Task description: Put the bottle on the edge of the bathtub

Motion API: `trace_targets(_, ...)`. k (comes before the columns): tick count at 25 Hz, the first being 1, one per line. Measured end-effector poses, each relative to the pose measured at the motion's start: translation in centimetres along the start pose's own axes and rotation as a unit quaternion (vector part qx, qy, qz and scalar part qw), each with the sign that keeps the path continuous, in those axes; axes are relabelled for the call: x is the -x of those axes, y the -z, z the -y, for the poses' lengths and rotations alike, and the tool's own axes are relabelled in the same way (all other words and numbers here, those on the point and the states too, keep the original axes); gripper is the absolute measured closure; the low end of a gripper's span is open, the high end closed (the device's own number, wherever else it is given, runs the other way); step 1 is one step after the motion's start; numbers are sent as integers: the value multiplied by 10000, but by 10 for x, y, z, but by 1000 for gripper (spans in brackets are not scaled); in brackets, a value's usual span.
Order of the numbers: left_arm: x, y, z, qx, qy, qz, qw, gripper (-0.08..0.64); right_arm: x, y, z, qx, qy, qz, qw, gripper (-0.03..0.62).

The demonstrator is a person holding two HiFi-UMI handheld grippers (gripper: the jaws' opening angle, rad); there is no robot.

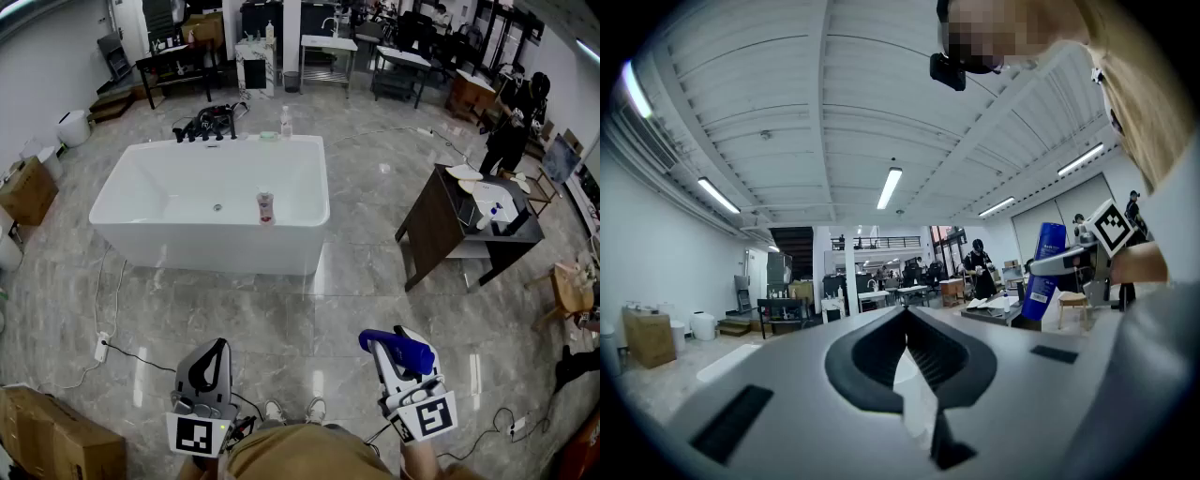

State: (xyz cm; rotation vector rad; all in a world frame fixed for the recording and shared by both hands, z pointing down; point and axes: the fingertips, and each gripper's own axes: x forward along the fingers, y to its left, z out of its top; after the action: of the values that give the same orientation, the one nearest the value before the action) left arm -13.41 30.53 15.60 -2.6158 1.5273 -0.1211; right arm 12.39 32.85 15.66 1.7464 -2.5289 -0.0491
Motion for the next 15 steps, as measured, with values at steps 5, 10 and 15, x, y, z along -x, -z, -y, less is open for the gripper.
trace_targets(5,10,6,-13,53,2,-31,10000,554,-4,1,-15,-32,22,7,10000,436)
trace_targets(10,9,4,-21,-87,-36,82,9999,554,-9,4,-16,-140,47,-36,9999,434)
trace_targets(15,2,3,-10,4,35,68,10000,554,-12,2,-12,-175,-64,-19,9998,434)
